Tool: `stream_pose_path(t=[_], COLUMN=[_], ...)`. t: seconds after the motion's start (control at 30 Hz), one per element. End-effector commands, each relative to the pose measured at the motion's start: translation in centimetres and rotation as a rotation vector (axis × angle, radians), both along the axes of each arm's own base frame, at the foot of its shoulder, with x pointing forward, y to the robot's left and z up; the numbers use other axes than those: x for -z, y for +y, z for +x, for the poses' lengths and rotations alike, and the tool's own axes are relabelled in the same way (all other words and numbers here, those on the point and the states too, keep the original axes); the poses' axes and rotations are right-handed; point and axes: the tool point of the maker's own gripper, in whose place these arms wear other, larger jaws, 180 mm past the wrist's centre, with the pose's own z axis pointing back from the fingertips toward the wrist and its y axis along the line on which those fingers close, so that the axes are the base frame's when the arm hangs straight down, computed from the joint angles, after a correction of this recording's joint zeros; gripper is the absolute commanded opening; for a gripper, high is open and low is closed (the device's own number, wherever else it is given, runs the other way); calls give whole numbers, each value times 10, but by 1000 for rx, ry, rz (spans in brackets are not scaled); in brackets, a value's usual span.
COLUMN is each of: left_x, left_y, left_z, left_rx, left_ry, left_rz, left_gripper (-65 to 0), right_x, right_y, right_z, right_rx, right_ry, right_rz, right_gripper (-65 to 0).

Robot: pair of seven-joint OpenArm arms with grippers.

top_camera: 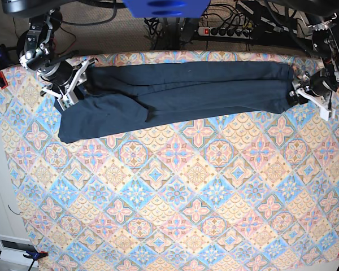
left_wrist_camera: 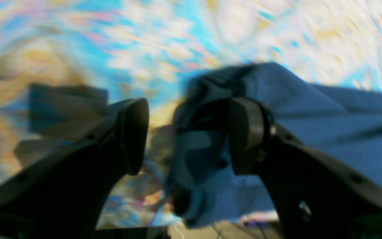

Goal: Layout the t-shirt on the table in an organized manner, then fold the t-shirt properly
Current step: 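Grasp both ends of the folded strip with both grippers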

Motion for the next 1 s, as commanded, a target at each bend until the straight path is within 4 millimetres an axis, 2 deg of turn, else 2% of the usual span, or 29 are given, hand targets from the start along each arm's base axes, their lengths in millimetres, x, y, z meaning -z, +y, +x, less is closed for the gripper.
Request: stream_pose_path(t=[0.0,0.23,0.33,0.43,0.6,0.63,0.67,0.8,0.83,0.97], left_x=[-11,-11,-10,-2,23,25,25,18,15,-6], left_y=[10,-4,-6,-17,-58,-60,-61,-55,-45,-3], left_z=[5,4,3,0,-6,-6,-4,5,7,10], left_rx=[-1,10,9,3,114,118,116,89,60,-60], left_ry=[-25,-19,-20,-11,73,79,74,32,17,-59], left_rz=[30,-57,-63,-97,-145,-149,-156,-153,-139,-97], left_gripper=[-284,-147,-140,-140,-154,-185,-247,-629,-650,-650], right_x=[-14,-17,-17,-17,-17,-17,-17,-17,-17,-17], right_y=[2,2,2,2,2,2,2,2,2,2], right_z=[11,17,18,18,18,18,18,18,18,18], right_rx=[-9,-9,-8,-8,-8,-8,-8,-8,-8,-8], right_ry=[-58,-73,-75,-75,-75,-75,-75,-75,-75,-75], right_rz=[12,13,14,14,14,14,14,14,14,15], right_gripper=[-454,-454,-454,-454,-454,-454,-454,-454,-454,-454])
